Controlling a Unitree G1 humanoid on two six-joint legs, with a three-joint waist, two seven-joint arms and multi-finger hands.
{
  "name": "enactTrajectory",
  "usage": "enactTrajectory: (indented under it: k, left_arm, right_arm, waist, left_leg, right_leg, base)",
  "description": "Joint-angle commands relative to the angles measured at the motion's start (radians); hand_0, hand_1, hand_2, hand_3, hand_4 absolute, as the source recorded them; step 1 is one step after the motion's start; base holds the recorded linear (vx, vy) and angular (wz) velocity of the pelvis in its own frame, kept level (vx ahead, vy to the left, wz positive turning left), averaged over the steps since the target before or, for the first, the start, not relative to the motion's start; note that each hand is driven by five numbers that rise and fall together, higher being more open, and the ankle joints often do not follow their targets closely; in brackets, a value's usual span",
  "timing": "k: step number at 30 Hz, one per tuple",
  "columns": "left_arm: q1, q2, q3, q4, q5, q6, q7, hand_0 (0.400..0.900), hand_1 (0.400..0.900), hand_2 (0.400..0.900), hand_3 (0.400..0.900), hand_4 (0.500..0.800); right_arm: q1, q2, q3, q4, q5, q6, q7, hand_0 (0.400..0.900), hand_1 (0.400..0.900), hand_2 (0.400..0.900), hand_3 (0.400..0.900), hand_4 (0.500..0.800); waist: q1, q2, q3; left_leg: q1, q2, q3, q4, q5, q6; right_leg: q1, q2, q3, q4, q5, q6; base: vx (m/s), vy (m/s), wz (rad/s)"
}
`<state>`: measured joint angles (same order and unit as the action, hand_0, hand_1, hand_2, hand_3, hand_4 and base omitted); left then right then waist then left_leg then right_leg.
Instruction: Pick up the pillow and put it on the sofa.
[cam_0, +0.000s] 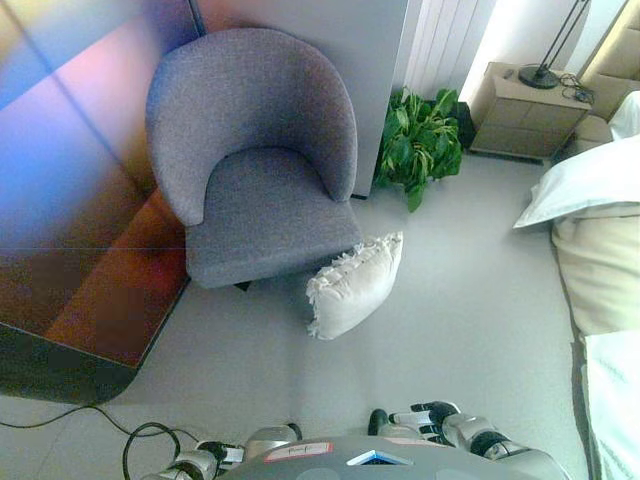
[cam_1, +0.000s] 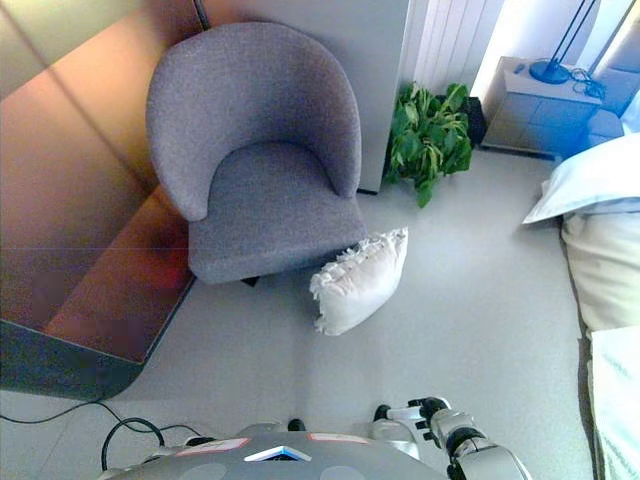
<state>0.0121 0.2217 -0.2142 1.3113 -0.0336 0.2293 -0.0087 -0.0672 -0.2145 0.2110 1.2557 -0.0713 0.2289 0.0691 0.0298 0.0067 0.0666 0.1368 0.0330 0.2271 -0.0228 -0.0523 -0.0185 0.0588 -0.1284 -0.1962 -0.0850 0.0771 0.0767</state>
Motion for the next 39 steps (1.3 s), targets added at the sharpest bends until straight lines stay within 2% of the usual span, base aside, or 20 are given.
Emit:
enactTrajectory:
  k: [1,5,7,8,9,10,11,14,16,18,20,22,24,27,28,30,32,34,37,39]
  left_arm:
    - [-0.020,-0.034,-0.035,0.024,0.033,0.023,0.011,0.900,0.900,0.900,0.900,0.800]
    - [-0.030,-0.040,-0.037,0.020,-0.008,0.043,0.049,0.900,0.900,0.900,0.900,0.800]
    - [-0.042,-0.044,-0.034,0.019,-0.032,0.054,0.061,0.900,0.900,0.900,0.900,0.800]
    - [-0.042,-0.043,-0.035,0.013,-0.048,0.060,0.067,0.900,0.900,0.900,0.900,0.800]
    - [-0.040,-0.042,-0.031,0.014,-0.070,0.063,0.074,0.900,0.900,0.900,0.900,0.800]
    - [-0.035,-0.043,-0.023,0.010,-0.088,0.071,0.083,0.900,0.900,0.900,0.900,0.800]
    - [-0.032,-0.044,-0.018,0.009,-0.093,0.074,0.085,0.900,0.900,0.900,0.900,0.800]
    - [-0.019,-0.047,0.003,0.015,-0.102,0.085,0.085,0.900,0.900,0.900,0.900,0.800]
    - [-0.016,-0.048,0.012,0.023,-0.117,0.089,0.080,0.900,0.900,0.900,0.900,0.800]
    - [-0.014,-0.048,0.006,0.022,-0.125,0.087,0.074,0.900,0.900,0.900,0.900,0.800]
    - [-0.018,-0.048,0.001,0.013,-0.146,0.085,0.067,0.900,0.900,0.900,0.900,0.800]
    - [-0.022,-0.051,-0.008,0.002,-0.178,0.083,0.069,0.900,0.900,0.900,0.900,0.800]
    - [-0.014,-0.055,0.003,0.001,-0.204,0.079,0.077,0.900,0.900,0.900,0.900,0.800]
    - [-0.007,-0.038,0.020,-0.010,-0.198,0.076,0.083,0.900,0.900,0.900,0.900,0.800]
    - [-0.011,-0.026,0.021,-0.017,-0.176,0.098,0.078,0.900,0.900,0.900,0.900,0.800]
    - [-0.023,-0.007,0.017,-0.008,-0.140,0.097,0.071,0.900,0.900,0.900,0.900,0.800]
    - [-0.043,0.022,0.004,0.004,-0.090,0.101,0.055,0.900,0.900,0.900,0.900,0.800]
    - [-0.062,0.038,-0.014,0.010,-0.067,0.112,0.062,0.900,0.900,0.900,0.900,0.800]
    - [-0.150,0.061,-0.061,0.008,-0.122,0.133,0.090,0.900,0.900,0.900,0.900,0.800]
    - [-0.227,0.071,-0.080,-0.007,-0.197,0.139,0.121,0.900,0.900,0.900,0.900,0.800]
  right_arm:
    - [0.014,-0.015,0.086,0.085,-0.004,0.068,-0.026,0.900,0.900,0.900,0.900,0.800]
    - [0.009,-0.019,0.088,0.079,0.009,0.063,-0.045,0.900,0.900,0.900,0.900,0.800]
    - [0.004,-0.029,0.085,0.074,-0.002,0.054,-0.054,0.900,0.900,0.900,0.900,0.800]
    - [0.004,-0.033,0.086,0.071,-0.010,0.052,-0.056,0.900,0.900,0.900,0.900,0.800]
    - [0.007,-0.041,0.096,0.062,-0.028,0.052,-0.049,0.900,0.900,0.900,0.900,0.800]
    - [0.006,-0.049,0.112,0.051,-0.037,0.056,-0.040,0.900,0.900,0.900,0.900,0.800]
    - [0.003,-0.054,0.116,0.048,-0.042,0.055,-0.033,0.900,0.900,0.900,0.900,0.800]
    - [-0.033,-0.062,0.134,0.059,-0.067,0.036,-0.011,0.900,0.900,0.900,0.900,0.800]
    - [-0.055,-0.067,0.154,0.054,-0.075,0.025,-0.009,0.900,0.900,0.900,0.900,0.800]
    - [-0.066,-0.074,0.171,0.041,-0.088,0.020,-0.015,0.900,0.900,0.900,0.900,0.800]
    - [-0.077,-0.083,0.188,0.023,-0.090,0.020,-0.037,0.900,0.900,0.900,0.900,0.800]
    - [-0.087,-0.084,0.196,0.017,-0.091,0.020,-0.059,0.900,0.900,0.900,0.900,0.800]
    - [-0.087,-0.072,0.191,0.028,-0.126,0.010,-0.078,0.900,0.900,0.900,0.900,0.800]
    - [-0.053,-0.056,0.168,0.020,-0.179,-0.009,-0.093,0.900,0.900,0.900,0.900,0.800]
    - [-0.040,-0.051,0.161,0.010,-0.199,-0.004,-0.093,0.900,0.900,0.900,0.900,0.800]
    - [-0.033,-0.044,0.158,0.005,-0.184,-0.005,-0.103,0.900,0.900,0.900,0.900,0.800]
    - [-0.021,-0.041,0.140,-0.002,-0.183,-0.035,-0.130,0.900,0.900,0.900,0.900,0.800]
    - [-0.023,-0.043,0.146,-0.013,-0.203,-0.052,-0.154,0.900,0.900,0.900,0.900,0.800]
    - [-0.087,-0.047,0.213,-0.031,-0.247,-0.068,-0.249,0.900,0.900,0.900,0.900,0.800]
    - [-0.165,-0.063,0.260,-0.051,-0.306,-0.039,-0.343,0.900,0.900,0.900,0.900,0.800]
  waist:
    - [-0.027,-0.019,0.027]
    - [-0.044,-0.020,0.044]
    - [-0.051,-0.030,0.060]
    - [-0.050,-0.036,0.064]
    - [-0.037,-0.037,0.075]
    - [-0.019,-0.043,0.091]
    - [-0.008,-0.043,0.101]
    - [0.031,-0.021,0.122]
    - [0.072,0.003,0.138]
    - [0.104,0.006,0.160]
    - [0.122,0.012,0.176]
    - [0.130,0.024,0.176]
    - [0.134,0.025,0.153]
    - [0.138,0.010,0.122]
    - [0.144,-0.004,0.103]
    - [0.150,-0.020,0.082]
    - [0.151,-0.029,0.063]
    - [0.135,-0.017,0.056]
    - [0.098,-0.007,0.099]
    - [0.063,-0.017,0.169]
  left_leg:
    - [-0.040,-0.020,0.019,0.096,-0.062,0.005]
    - [-0.077,-0.009,0.009,0.183,-0.072,-0.010]
    - [-0.115,0.000,-0.008,0.343,-0.076,-0.017]
    - [-0.135,-0.001,-0.030,0.410,-0.047,-0.020]
    - [-0.181,-0.020,-0.096,0.472,-0.006,-0.025]
    - [-0.246,-0.031,-0.124,0.501,0.029,-0.025]
    - [-0.282,-0.029,-0.130,0.514,0.033,-0.023]
    - [-0.319,0.027,-0.147,0.291,0.120,-0.039]
    - [-0.380,0.059,-0.197,0.142,0.231,-0.074]
    - [-0.454,0.071,-0.219,0.098,0.291,-0.090]
    - [-0.511,0.079,-0.196,0.093,0.310,-0.098]
    - [-0.538,0.091,-0.161,0.104,0.308,-0.099]
    - [-0.510,0.086,-0.149,0.104,0.246,-0.079]
    - [-0.538,0.080,-0.141,0.267,0.164,-0.046]
    - [-0.539,0.075,-0.129,0.318,0.129,-0.018]
    - [-0.527,0.063,-0.115,0.338,0.097,0.012]
    - [-0.474,0.022,-0.115,0.312,0.067,0.052]
    - [-0.417,0.006,-0.126,0.280,0.038,0.074]
    - [-0.395,0.000,-0.145,0.271,0.025,0.076]
    - [-0.417,-0.024,-0.163,0.295,-0.007,0.076]
  right_leg:
    - [-0.003,0.000,0.003,0.035,-0.039,0.012]
    - [-0.036,0.009,0.030,0.063,-0.051,-0.015]
    - [-0.062,0.004,0.029,0.088,-0.058,-0.042]
    - [-0.075,0.000,0.023,0.095,-0.058,-0.056]
    - [-0.079,0.002,0.021,0.101,-0.054,-0.067]
    - [-0.078,0.004,0.037,0.106,-0.054,-0.064]
    - [-0.074,0.007,0.048,0.107,-0.057,-0.061]
    - [-0.058,0.029,0.085,0.108,-0.085,-0.044]
    - [-0.021,0.049,0.115,0.098,-0.116,-0.043]
    - [0.032,0.051,0.145,0.092,-0.150,-0.050]
    - [0.065,0.042,0.153,0.108,-0.191,-0.058]
    - [0.094,0.025,0.150,0.135,-0.240,-0.055]
    - [0.120,-0.011,0.147,0.177,-0.277,-0.027]
    - [0.188,-0.065,0.156,0.264,-0.320,-0.003]
    - [0.215,-0.108,0.146,0.313,-0.294,0.013]
    - [0.217,-0.155,0.135,0.405,-0.211,0.023]
    - [0.158,-0.193,0.142,0.581,-0.070,0.037]
    - [0.030,-0.188,0.154,0.659,-0.060,0.016]
    - [-0.244,-0.111,0.128,0.583,-0.132,-0.010]
    - [-0.434,-0.100,0.118,0.482,-0.039,0.005]
  base:
    - [0.05,-0.117,-0.11]
    - [0.02,-0.121,-0.08]
    - [0.00,-0.120,-0.10]
    - [0.06,-0.121,-0.34]
    - [0.12,-0.140,-0.62]
    - [0.16,-0.124,-0.73]
    - [0.22,-0.069,-0.72]
    - [0.28,0.087,-0.50]
    - [0.36,0.176,-0.61]
    - [0.35,0.165,-0.44]
    - [0.30,0.208,-0.22]
    - [0.37,0.276,-0.18]
    - [0.54,0.316,-0.24]
    - [0.62,0.242,0.03]
    - [0.60,0.185,0.15]
    - [0.51,0.144,0.17]
    - [0.52,0.134,0.26]
    - [0.43,0.057,0.25]
    - [0.03,-0.165,0.15]
    - [-0.30,-0.261,0.30]
